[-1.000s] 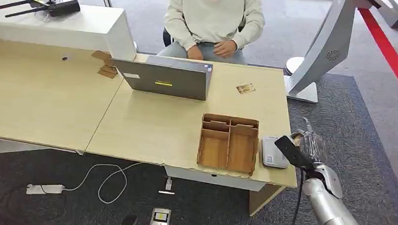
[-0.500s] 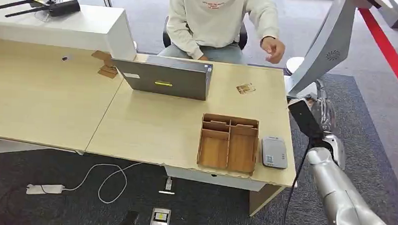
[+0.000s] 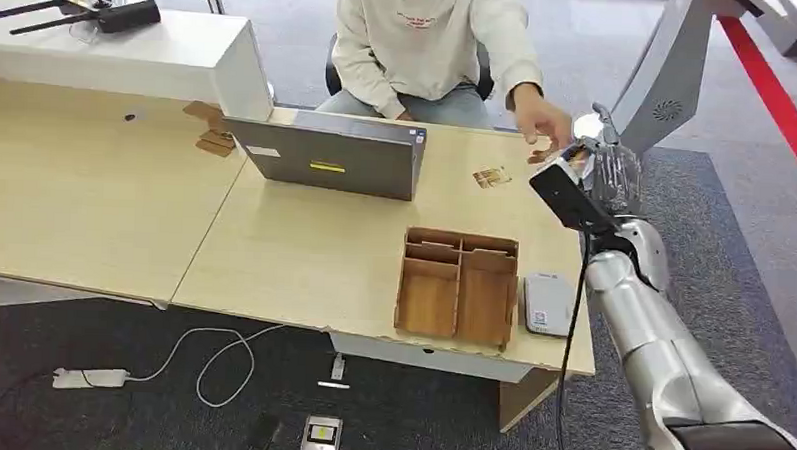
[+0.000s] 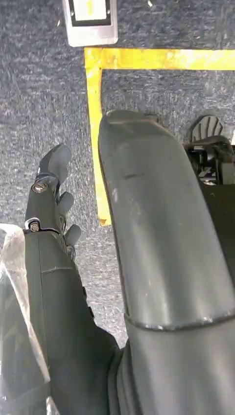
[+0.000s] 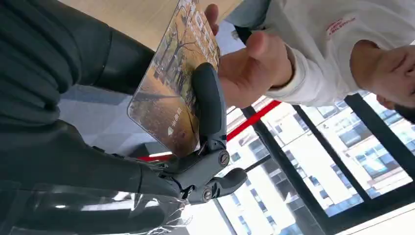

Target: Pass the card to the sensor for recognition and then transmit it.

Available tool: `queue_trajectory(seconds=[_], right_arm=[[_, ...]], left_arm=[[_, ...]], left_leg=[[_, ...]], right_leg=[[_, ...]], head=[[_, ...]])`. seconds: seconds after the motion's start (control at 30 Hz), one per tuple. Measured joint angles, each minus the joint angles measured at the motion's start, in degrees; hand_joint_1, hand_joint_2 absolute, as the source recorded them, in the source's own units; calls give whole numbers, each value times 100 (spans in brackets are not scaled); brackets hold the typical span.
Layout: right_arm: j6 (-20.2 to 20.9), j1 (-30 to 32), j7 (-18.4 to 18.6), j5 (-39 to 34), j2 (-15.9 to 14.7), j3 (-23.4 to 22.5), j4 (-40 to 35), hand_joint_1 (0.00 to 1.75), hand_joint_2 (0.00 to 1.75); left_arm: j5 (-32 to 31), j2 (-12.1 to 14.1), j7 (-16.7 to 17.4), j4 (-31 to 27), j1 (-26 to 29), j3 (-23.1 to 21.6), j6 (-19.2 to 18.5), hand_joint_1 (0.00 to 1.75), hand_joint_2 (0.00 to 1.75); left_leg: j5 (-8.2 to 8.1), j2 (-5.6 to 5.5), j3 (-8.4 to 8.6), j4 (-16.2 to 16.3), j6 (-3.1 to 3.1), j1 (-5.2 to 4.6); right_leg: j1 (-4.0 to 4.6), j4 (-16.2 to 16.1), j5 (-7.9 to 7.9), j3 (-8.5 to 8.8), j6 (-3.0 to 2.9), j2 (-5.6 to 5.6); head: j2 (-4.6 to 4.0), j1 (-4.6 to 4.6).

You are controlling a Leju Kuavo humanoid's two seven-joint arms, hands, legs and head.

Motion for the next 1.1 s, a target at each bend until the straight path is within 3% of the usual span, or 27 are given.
queue_trajectory(seconds=[0.27,0.6,0.63,0.67,0.7,0.73,1.1], right_arm=[[85,-288,-11,214,544,295,297,175,175],[50,-326,11,201,638,356,527,173,175],[44,-325,11,199,638,356,546,161,175],[30,-325,11,199,638,356,566,72,175],[24,-324,11,199,636,356,579,9,175],[13,-323,11,201,636,356,592,0,175],[-109,-320,24,140,590,358,649,0,175]], left_arm=[[0,20,-118,0,-1,-197,-26,0,0],[0,35,-188,0,118,-212,289,0,0],[0,35,-177,0,124,-212,302,0,0],[0,35,-166,0,128,-212,313,0,0],[0,35,-162,0,133,-212,324,0,0],[0,35,-160,0,137,-212,330,0,0],[0,33,-162,0,183,-212,374,0,0]], left_leg=[[0,0,1,0,-1,4],[0,0,1,2,-1,2],[0,0,1,2,-1,2],[0,0,1,2,-1,2],[0,0,1,2,-1,2],[0,1,1,2,-1,2],[0,1,1,1,-1,3]], right_leg=[[2,-1,-1,-2,0,1],[-1,-4,0,-2,0,1],[-1,-4,0,-2,0,1],[-1,-3,0,-2,0,1],[0,-3,0,-2,0,1],[0,-3,0,-2,0,1],[1,-3,0,-3,0,1]], head=[[0,-2],[0,0],[0,0],[0,0],[0,0],[0,-2],[0,0]])
